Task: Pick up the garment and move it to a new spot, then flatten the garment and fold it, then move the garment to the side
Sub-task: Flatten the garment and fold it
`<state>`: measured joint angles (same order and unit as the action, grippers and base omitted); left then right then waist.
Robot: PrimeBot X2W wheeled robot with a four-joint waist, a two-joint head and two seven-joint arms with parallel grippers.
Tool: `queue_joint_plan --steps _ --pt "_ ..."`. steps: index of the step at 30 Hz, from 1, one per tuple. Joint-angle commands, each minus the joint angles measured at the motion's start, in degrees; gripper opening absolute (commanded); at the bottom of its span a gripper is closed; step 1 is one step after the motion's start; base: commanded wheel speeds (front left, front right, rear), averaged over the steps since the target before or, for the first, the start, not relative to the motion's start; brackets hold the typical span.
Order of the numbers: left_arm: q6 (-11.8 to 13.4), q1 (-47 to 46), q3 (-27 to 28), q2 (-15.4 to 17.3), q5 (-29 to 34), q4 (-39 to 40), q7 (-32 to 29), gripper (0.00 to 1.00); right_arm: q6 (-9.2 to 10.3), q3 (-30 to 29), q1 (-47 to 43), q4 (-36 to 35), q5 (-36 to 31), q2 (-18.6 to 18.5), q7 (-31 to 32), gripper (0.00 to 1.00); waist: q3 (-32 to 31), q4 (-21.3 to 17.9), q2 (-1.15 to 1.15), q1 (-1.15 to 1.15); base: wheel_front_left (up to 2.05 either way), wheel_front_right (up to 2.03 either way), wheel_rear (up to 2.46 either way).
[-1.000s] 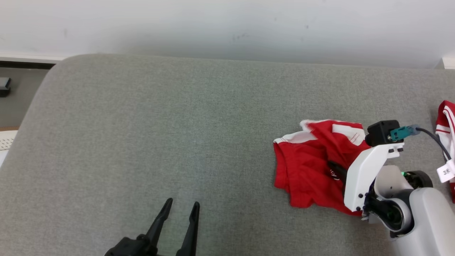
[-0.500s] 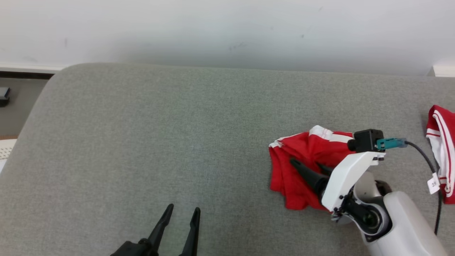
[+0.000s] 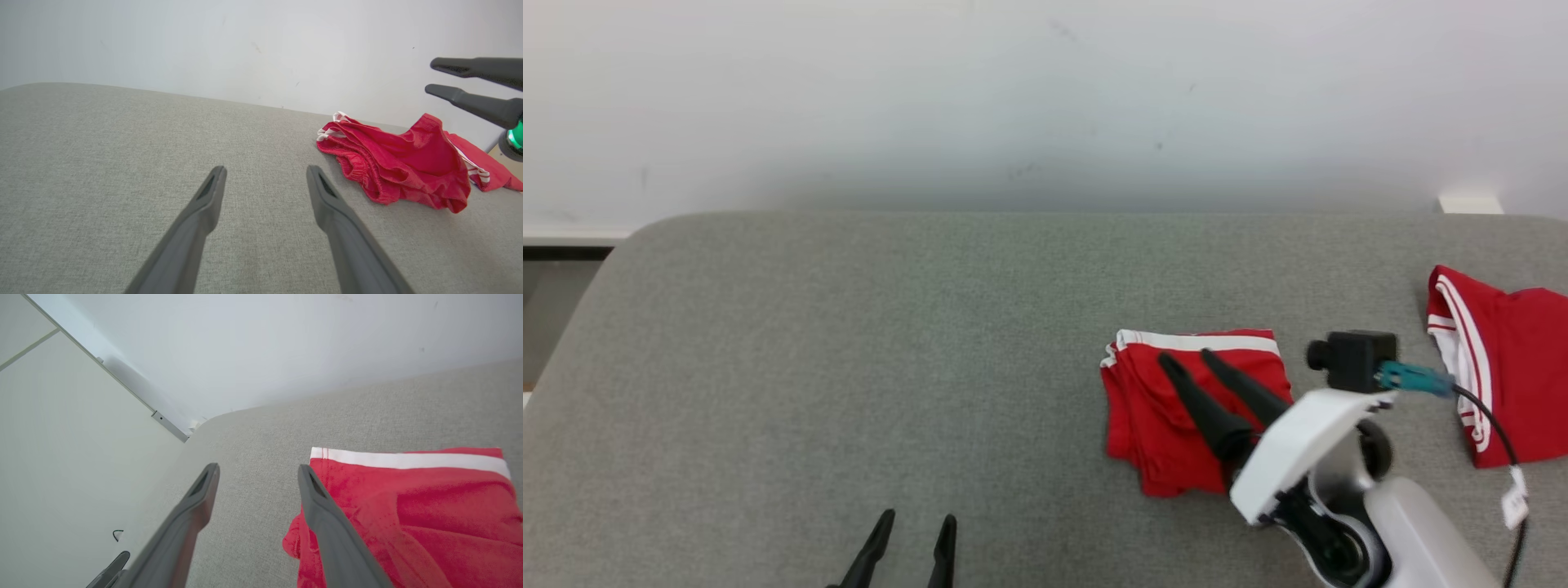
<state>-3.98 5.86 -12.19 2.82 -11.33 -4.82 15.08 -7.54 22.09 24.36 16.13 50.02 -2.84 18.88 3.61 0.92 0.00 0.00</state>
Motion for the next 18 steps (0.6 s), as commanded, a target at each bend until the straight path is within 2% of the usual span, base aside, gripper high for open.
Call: queue_joint_plan --steps 1,10,18 --pt "0.1 1.0 0.3 0.2 0.5 0.2 0.1 1.00 0.12 -1.1 -1.9 -1.6 -3.1 -1.0 -1.7 1.00 -1.2 -1.0 0.00 0.00 0.00 0.00 0.00" --pt "0.6 3.8 1.9 0.2 0.5 0.9 0.1 1.00 0.12 -10.6 -13.4 -10.1 -17.9 -7.5 -10.2 1.00 -4.3 -3.3 0.00 0.00 0.00 0.00 0.00" --pt "0.9 5.0 3.4 0.2 0.3 1.5 0.1 1.00 0.11 -19.9 -21.3 -7.4 -24.1 -9.6 -20.1 1.00 -5.5 -4.1 0.00 0.00 0.00 0.00 0.00"
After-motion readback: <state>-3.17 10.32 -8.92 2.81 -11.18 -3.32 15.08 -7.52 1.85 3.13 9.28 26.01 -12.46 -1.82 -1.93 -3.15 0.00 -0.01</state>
